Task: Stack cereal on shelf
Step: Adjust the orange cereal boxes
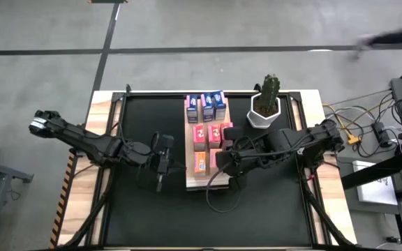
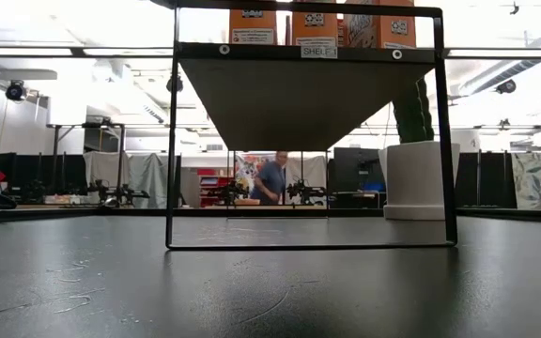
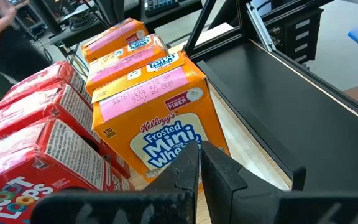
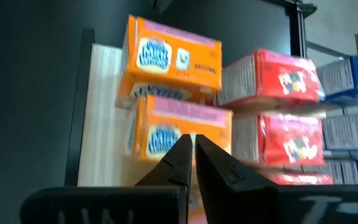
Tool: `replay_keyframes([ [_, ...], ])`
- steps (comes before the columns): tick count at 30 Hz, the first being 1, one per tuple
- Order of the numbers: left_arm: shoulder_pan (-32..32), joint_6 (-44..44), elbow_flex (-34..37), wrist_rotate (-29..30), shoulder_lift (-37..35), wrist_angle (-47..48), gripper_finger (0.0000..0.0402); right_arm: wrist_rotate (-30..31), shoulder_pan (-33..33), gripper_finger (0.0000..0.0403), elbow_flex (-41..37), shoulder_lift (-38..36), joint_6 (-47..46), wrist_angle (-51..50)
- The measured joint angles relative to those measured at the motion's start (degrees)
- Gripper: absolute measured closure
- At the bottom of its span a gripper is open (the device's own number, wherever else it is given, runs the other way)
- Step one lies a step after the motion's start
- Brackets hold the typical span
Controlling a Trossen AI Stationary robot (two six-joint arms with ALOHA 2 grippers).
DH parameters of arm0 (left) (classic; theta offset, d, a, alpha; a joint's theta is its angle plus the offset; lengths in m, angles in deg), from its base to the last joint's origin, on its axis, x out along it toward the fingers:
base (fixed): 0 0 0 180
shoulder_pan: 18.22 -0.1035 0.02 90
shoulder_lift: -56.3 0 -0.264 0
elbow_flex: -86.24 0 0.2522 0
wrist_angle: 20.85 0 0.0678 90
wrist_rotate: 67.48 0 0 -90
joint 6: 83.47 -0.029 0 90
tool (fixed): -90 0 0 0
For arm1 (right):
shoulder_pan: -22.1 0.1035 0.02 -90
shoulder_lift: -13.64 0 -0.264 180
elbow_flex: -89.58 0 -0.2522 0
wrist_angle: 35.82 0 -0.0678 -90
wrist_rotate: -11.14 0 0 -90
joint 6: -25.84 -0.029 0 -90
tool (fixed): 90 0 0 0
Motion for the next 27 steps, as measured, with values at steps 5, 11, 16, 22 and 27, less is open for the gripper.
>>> replay_keyframes([
  [5,0.00,0.00,0.00,-0.02,-0.02,0.00,0.0402,0.02,0.00,0.0390,0.54,-2.18,-2.02,-4.20],
  [11,0.00,0.00,0.00,-0.02,-0.02,-0.02,0.0402,0.05,0.00,0.0390,-0.13,-5.69,-6.64,-7.53],
  [16,0.00,-0.01,0.00,-0.02,-0.02,0.12,0.0402,0.10,0.00,0.0390,-2.12,-8.66,-9.37,-8.12],
  [22,0.00,0.00,0.00,-0.02,-0.02,0.13,0.0402,0.73,0.00,0.0390,-6.76,-11.90,-12.15,-8.06],
  [27,-0.01,0.00,0.00,-0.01,-0.02,0.13,0.0402,1.54,0.00,0.0390,-12.65,-15.06,-15.16,-7.87],
])
